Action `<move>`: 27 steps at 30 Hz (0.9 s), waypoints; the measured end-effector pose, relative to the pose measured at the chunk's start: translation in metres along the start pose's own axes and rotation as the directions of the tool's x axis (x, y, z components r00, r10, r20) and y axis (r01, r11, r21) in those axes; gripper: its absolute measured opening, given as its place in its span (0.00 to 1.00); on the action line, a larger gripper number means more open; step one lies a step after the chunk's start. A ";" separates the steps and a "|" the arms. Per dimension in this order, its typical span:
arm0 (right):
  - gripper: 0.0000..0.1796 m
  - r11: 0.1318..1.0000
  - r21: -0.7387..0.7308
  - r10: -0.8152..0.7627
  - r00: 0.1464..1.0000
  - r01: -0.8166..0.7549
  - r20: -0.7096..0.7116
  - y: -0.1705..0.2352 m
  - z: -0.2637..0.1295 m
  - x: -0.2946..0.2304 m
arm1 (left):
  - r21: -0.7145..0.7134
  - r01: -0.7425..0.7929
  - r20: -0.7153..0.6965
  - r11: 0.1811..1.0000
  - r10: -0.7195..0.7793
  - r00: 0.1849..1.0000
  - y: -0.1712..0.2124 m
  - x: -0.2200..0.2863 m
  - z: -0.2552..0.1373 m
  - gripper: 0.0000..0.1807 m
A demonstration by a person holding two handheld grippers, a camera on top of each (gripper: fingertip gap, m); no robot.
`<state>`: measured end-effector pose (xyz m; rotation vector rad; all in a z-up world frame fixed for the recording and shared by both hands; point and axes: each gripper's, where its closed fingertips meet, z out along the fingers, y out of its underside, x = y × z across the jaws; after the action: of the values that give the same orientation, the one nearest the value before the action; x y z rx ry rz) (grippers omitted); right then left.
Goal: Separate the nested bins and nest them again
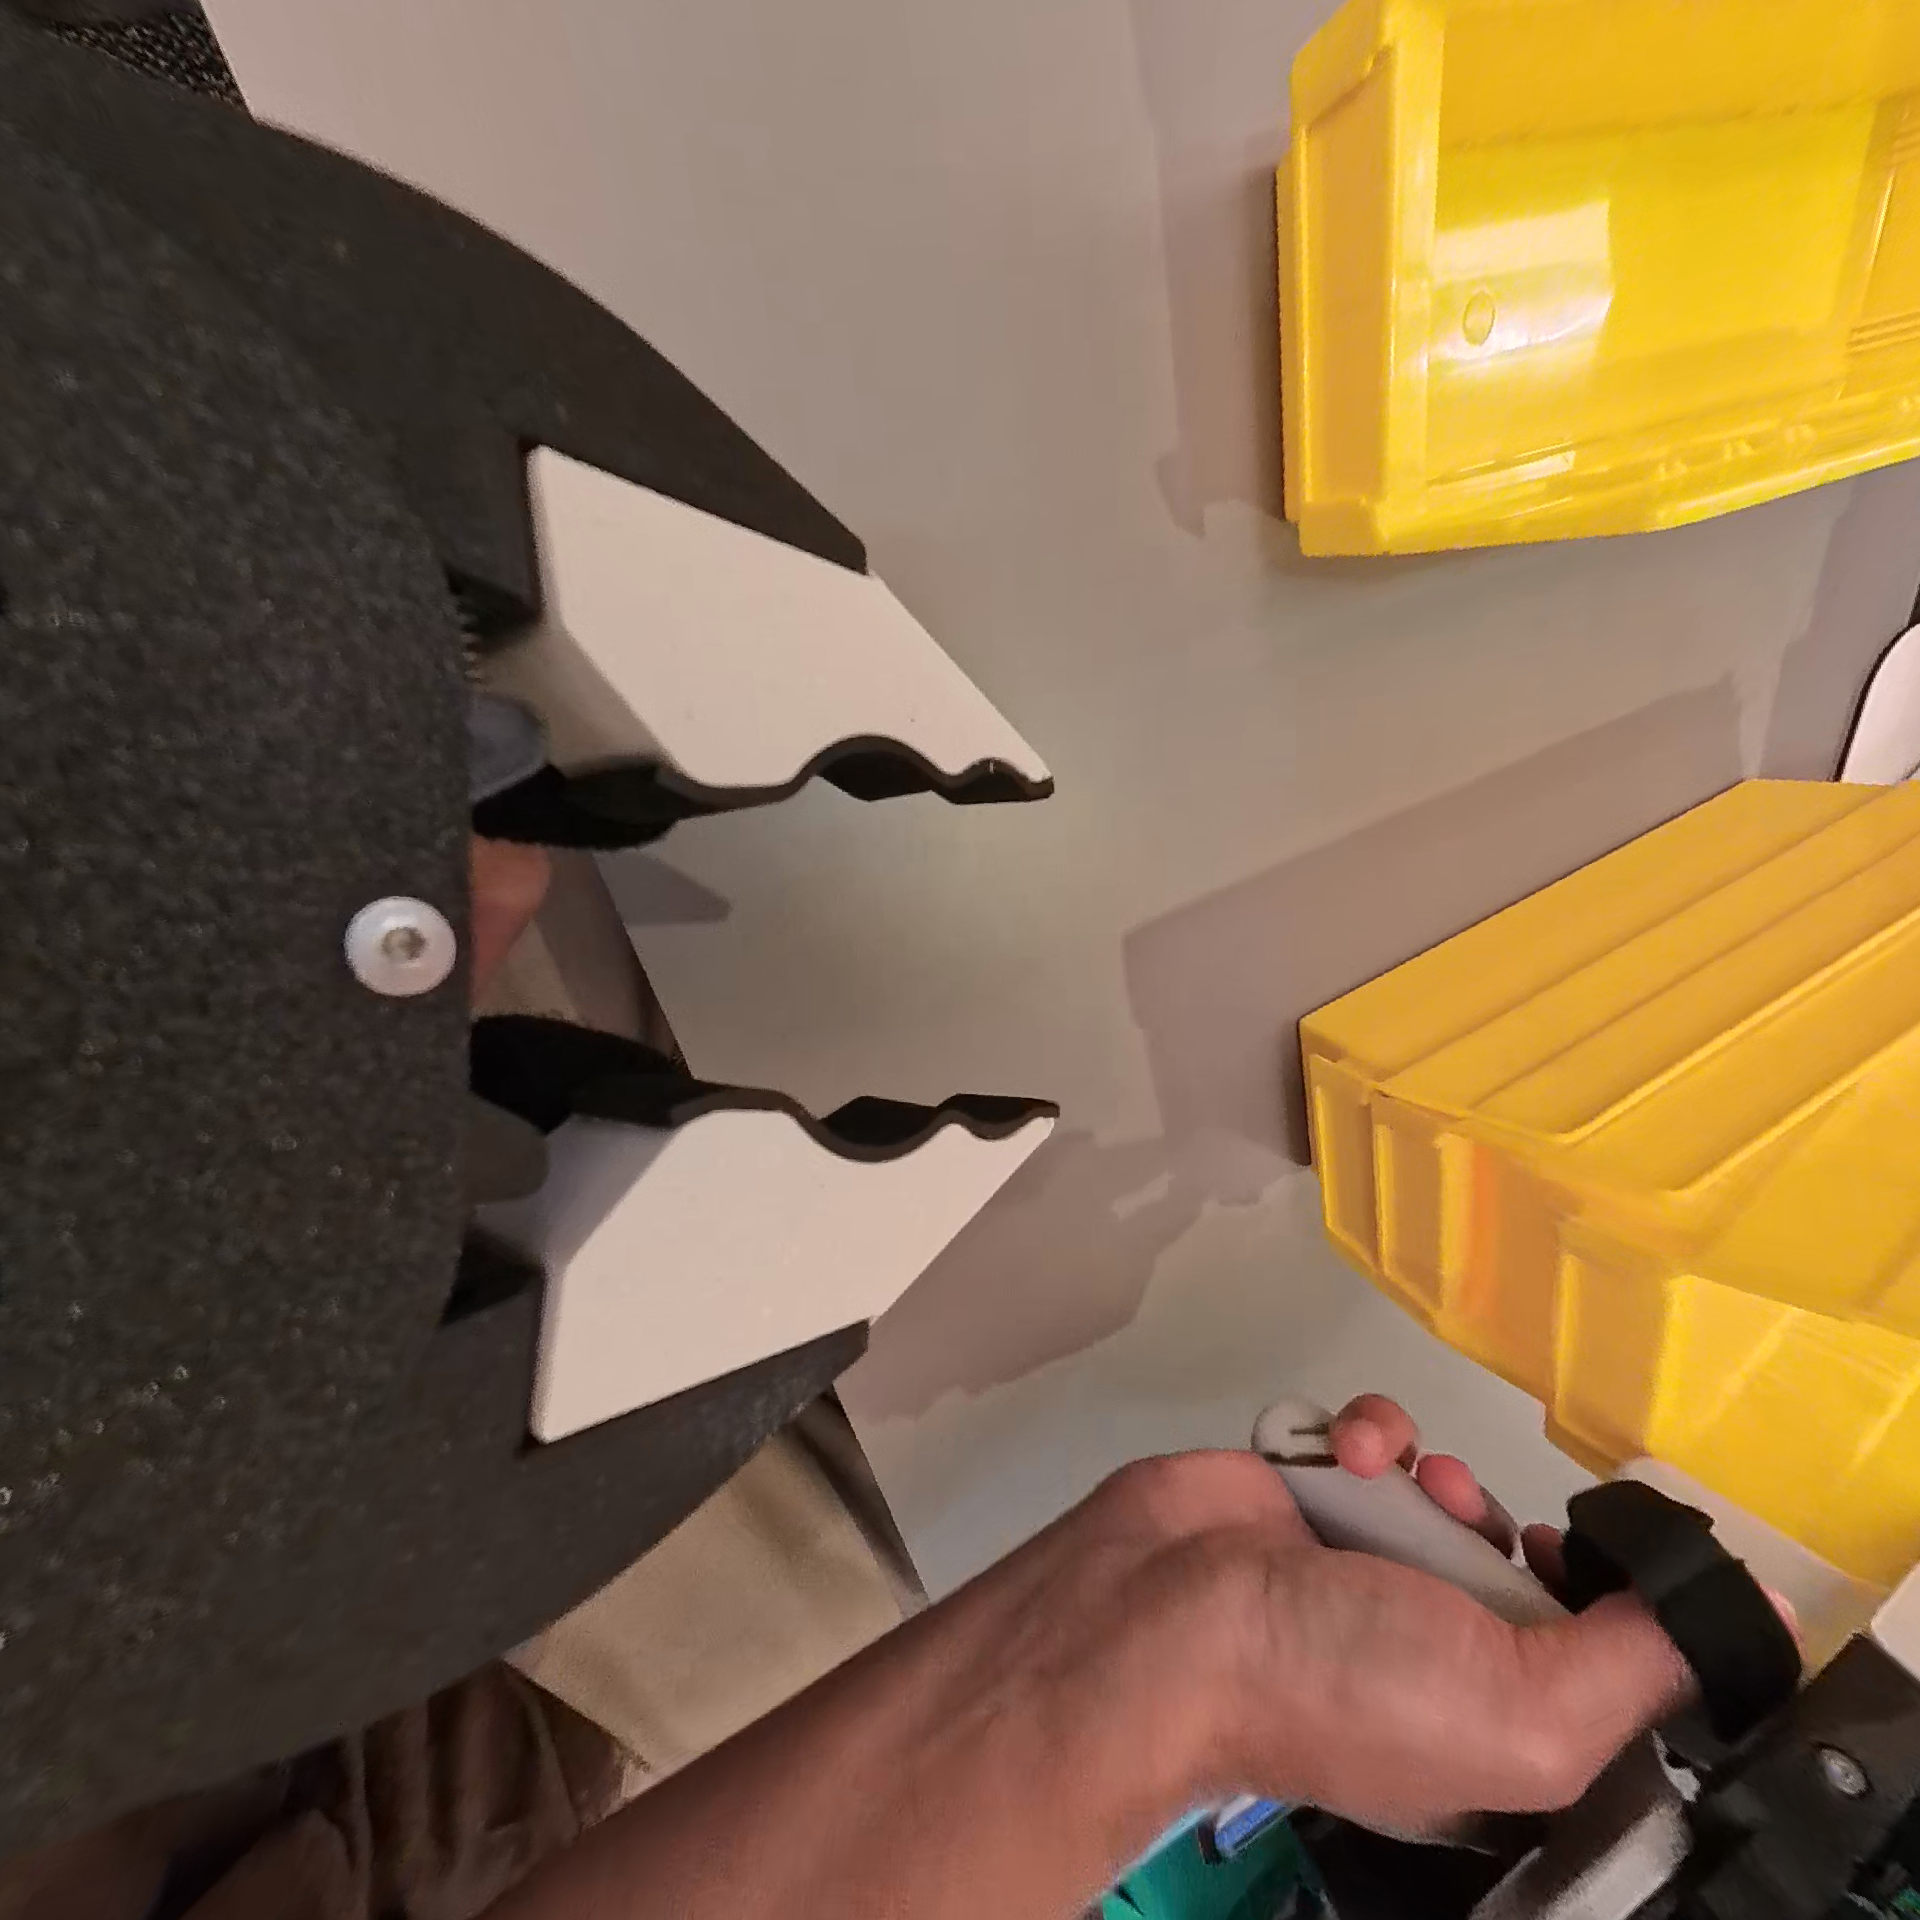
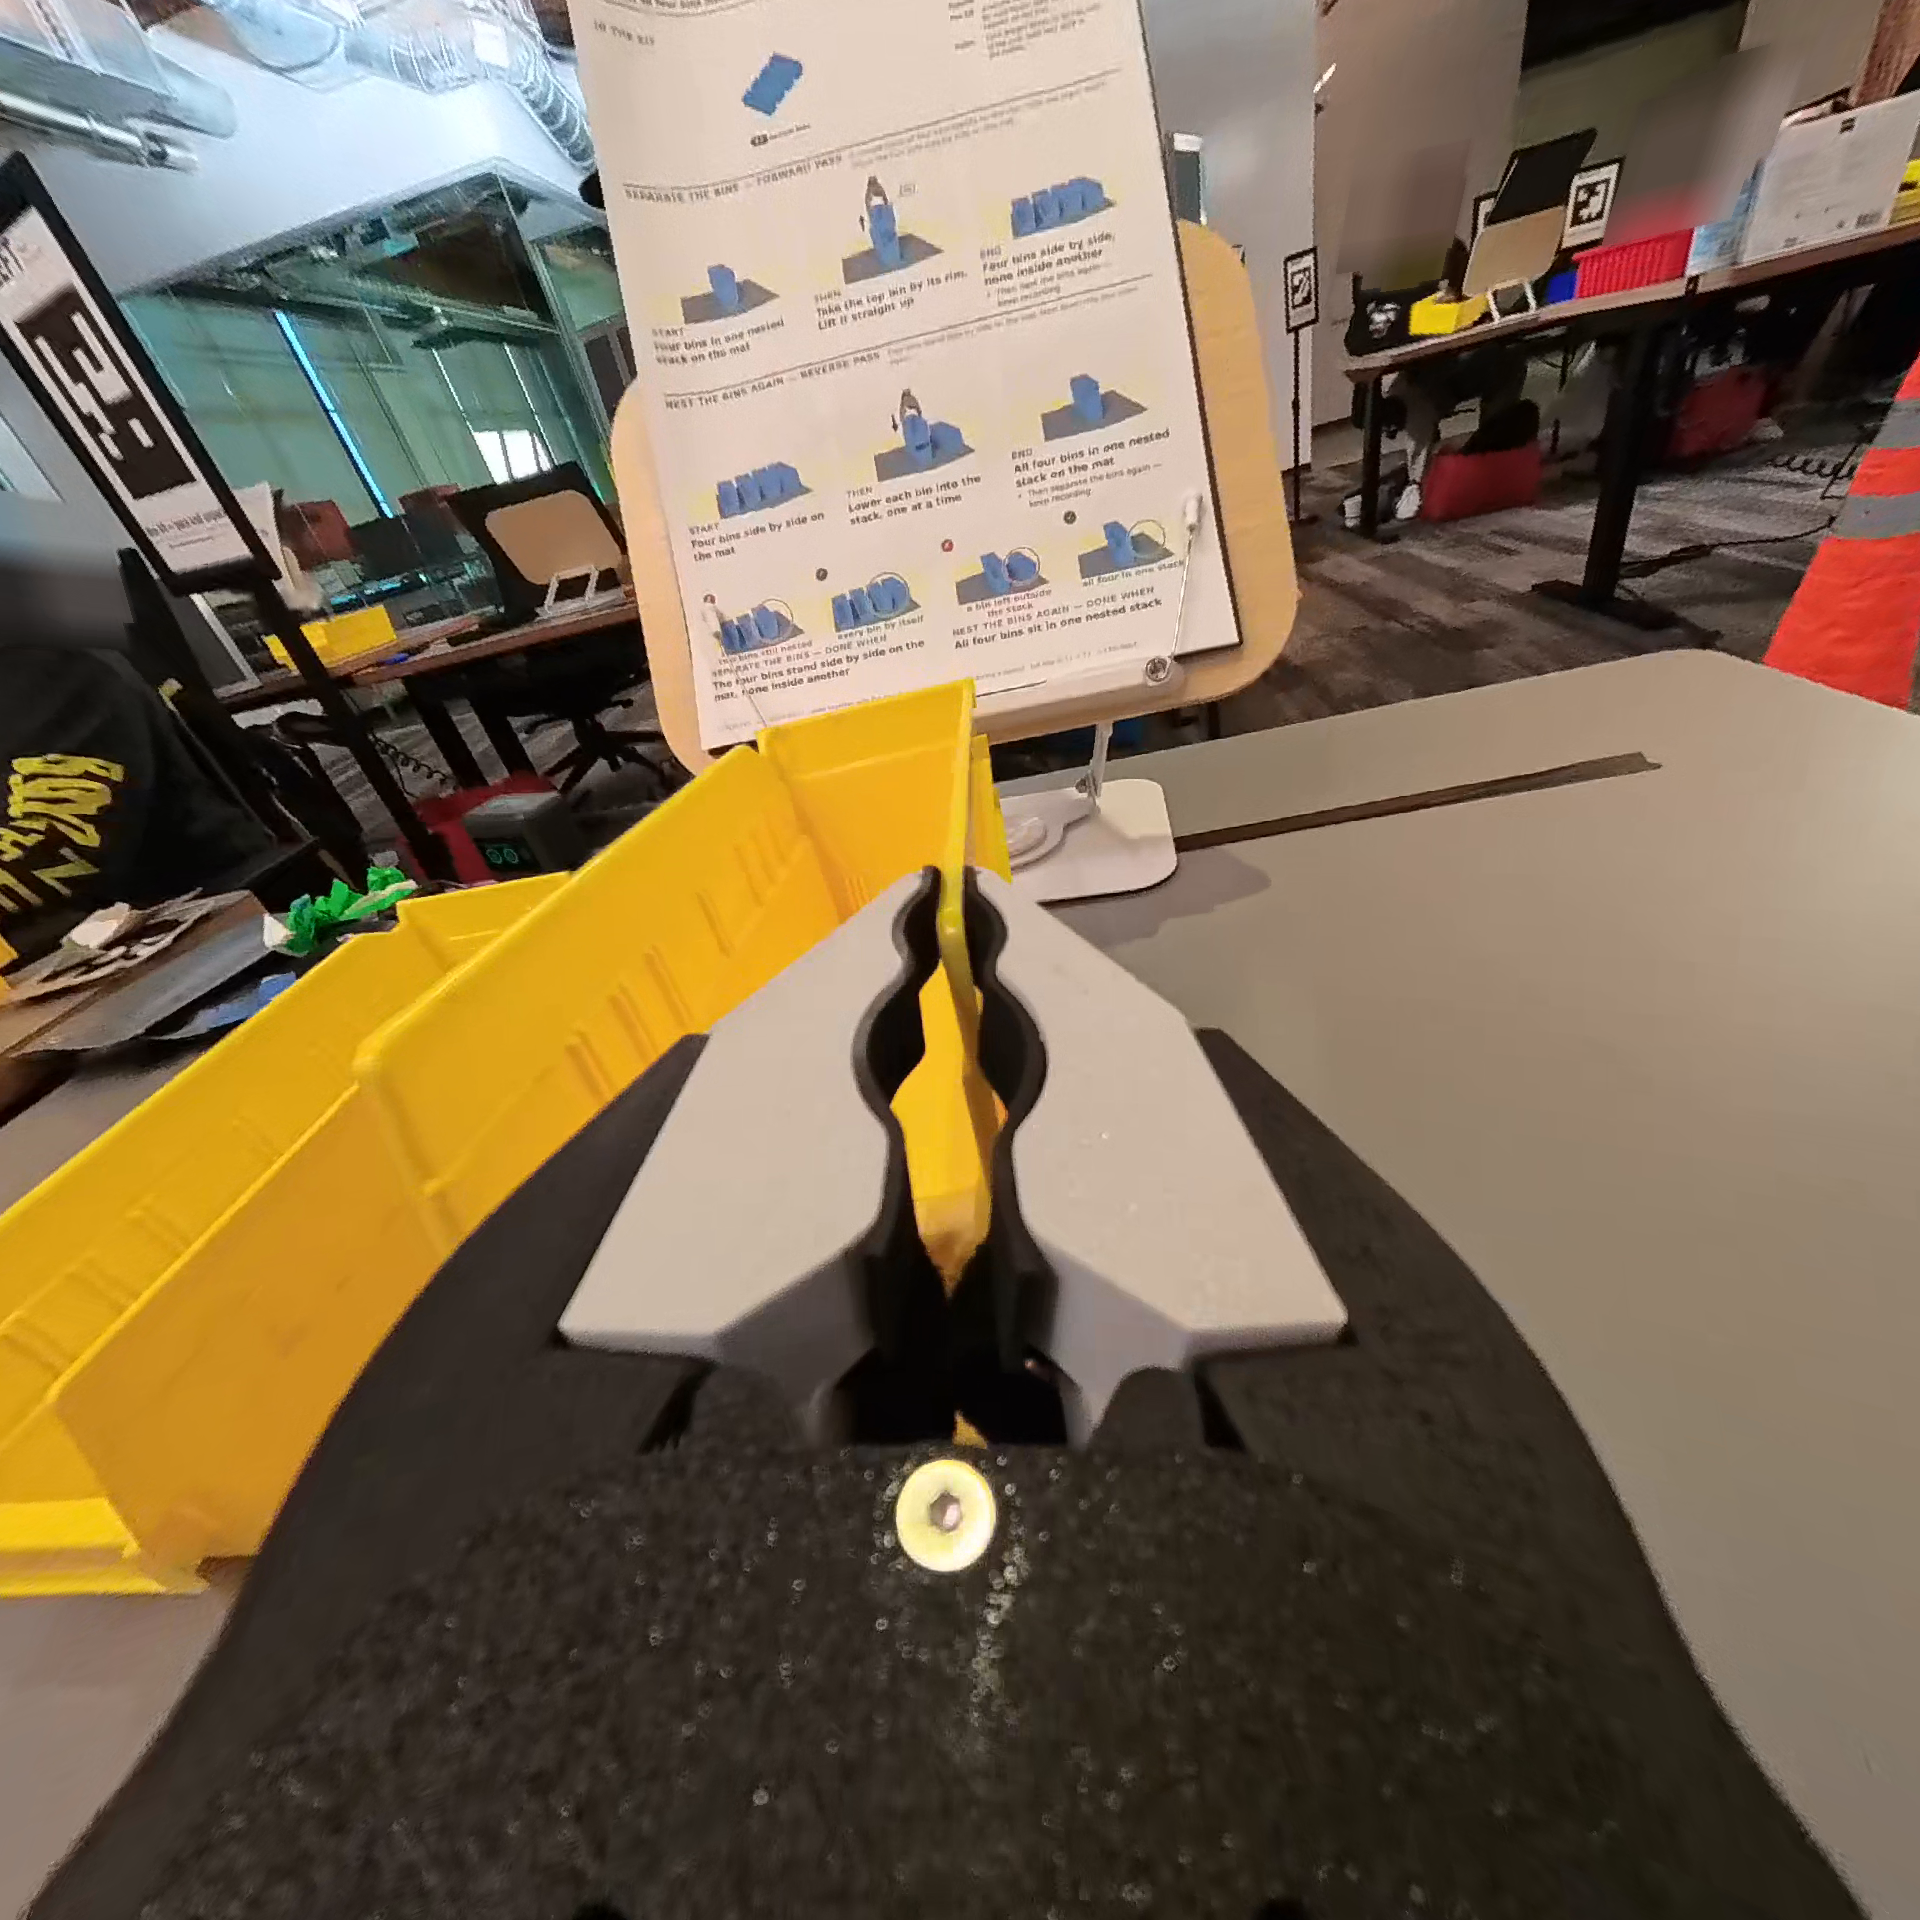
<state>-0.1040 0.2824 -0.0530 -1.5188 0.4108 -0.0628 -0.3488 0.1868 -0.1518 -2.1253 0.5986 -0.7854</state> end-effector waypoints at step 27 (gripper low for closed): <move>0.00 0.990 -0.140 0.004 0.999 0.002 0.047 0.025 -0.001 0.004 | -0.003 -0.006 -0.009 1.000 0.006 1.000 0.001 0.004 0.000 0.30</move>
<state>-0.1059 0.2820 -0.0781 -1.6556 0.3844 0.0034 -0.3466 0.1838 -0.1512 -2.1234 0.6107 -0.7918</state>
